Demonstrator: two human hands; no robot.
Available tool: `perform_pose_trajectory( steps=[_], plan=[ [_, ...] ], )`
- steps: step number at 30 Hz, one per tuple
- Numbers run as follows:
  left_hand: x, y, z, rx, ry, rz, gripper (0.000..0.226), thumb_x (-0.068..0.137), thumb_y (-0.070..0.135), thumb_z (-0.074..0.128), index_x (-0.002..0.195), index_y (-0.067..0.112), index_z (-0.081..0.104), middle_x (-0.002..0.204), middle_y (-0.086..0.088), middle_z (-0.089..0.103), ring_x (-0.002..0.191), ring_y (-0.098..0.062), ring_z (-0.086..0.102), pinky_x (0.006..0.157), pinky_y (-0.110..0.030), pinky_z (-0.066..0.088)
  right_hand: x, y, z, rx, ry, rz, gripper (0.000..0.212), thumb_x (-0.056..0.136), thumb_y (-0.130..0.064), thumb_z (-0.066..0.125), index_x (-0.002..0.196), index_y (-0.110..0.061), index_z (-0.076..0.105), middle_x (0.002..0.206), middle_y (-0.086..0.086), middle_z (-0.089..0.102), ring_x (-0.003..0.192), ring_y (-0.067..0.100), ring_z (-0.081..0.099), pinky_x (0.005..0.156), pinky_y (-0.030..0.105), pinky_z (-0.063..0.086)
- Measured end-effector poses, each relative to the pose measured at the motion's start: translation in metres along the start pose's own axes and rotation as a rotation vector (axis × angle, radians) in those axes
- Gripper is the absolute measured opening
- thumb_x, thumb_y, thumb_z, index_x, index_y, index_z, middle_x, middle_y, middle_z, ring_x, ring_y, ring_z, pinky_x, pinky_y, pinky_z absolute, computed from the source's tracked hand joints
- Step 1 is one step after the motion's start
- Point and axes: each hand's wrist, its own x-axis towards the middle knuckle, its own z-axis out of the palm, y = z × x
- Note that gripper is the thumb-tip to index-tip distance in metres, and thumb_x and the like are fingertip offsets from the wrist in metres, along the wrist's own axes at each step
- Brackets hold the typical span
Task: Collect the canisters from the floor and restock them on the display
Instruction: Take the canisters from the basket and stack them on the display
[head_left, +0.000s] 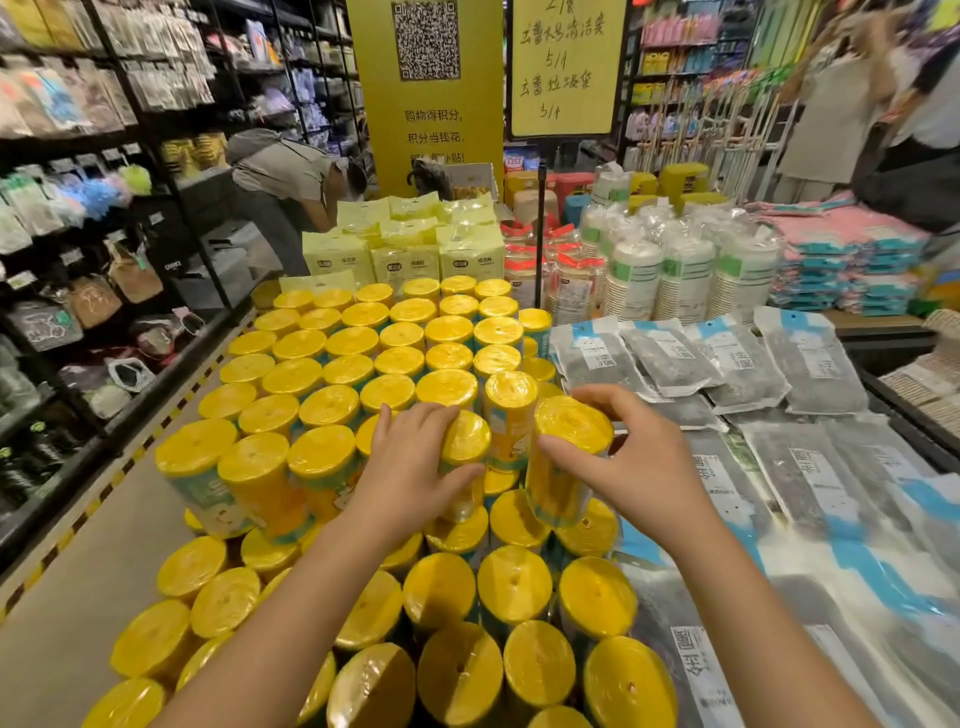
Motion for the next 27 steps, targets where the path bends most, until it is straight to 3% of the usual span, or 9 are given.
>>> perform_pose_trajectory(
  steps=[5, 12, 17, 22, 27],
  plan=[
    [-0.005, 0.002, 0.001, 0.07, 0.042, -0.011, 0.069, 0.09, 0.053, 0.066, 0.147, 0.019, 0.048, 0.143, -0.002, 0.045, 0.142, -0.021, 0.036, 0.125, -0.052, -0.003, 0.015, 0.004, 0.019, -0.018, -0.022, 0.021, 0.07, 0.072, -0.069, 0.077, 0.132, -0.041, 0.056, 0.126, -0.019, 0.062, 0.111, 0.011, 0.061, 0.092, 0.038, 0.054],
    [-0.017, 0.003, -0.003, 0.096, 0.11, -0.02, 0.07, 0.084, 0.056, 0.07, 0.141, 0.02, 0.054, 0.139, 0.002, 0.054, 0.135, -0.022, 0.043, 0.123, -0.054, 0.015, 0.023, 0.01, 0.058, -0.067, -0.028, 0.06, 0.076, 0.073, -0.072, 0.073, 0.137, -0.037, 0.053, 0.136, -0.012, 0.059, 0.127, 0.013, 0.053, 0.1, 0.041, 0.05],
    [-0.035, 0.003, -0.009, 0.036, 0.125, -0.002, 0.064, 0.088, 0.054, 0.069, 0.142, 0.024, 0.052, 0.141, 0.005, 0.05, 0.137, -0.018, 0.041, 0.124, -0.052, 0.017, 0.017, 0.008, 0.079, -0.091, 0.029, 0.08, 0.069, 0.077, -0.061, 0.079, 0.134, -0.028, 0.058, 0.132, -0.007, 0.059, 0.124, 0.015, 0.052, 0.096, 0.029, 0.043],
    [-0.053, 0.001, -0.021, -0.025, 0.146, -0.005, 0.057, 0.089, 0.052, 0.068, 0.138, 0.025, 0.055, 0.139, 0.006, 0.051, 0.136, -0.016, 0.041, 0.123, -0.051, 0.02, 0.013, 0.006, 0.084, -0.149, 0.017, 0.065, 0.071, 0.076, -0.06, 0.08, 0.132, -0.025, 0.056, 0.129, -0.005, 0.059, 0.123, 0.016, 0.052, 0.096, 0.033, 0.044],
    [-0.067, 0.001, -0.039, -0.036, 0.137, -0.004, 0.057, 0.092, 0.05, 0.065, 0.142, 0.026, 0.052, 0.142, 0.007, 0.048, 0.137, -0.015, 0.036, 0.12, -0.044, 0.029, 0.011, -0.003, 0.078, -0.333, -0.073, 0.018, 0.077, 0.082, -0.058, 0.074, 0.144, -0.022, 0.046, 0.14, 0.0, 0.048, 0.132, 0.022, 0.043, 0.105, 0.038, 0.041]
  ],
)
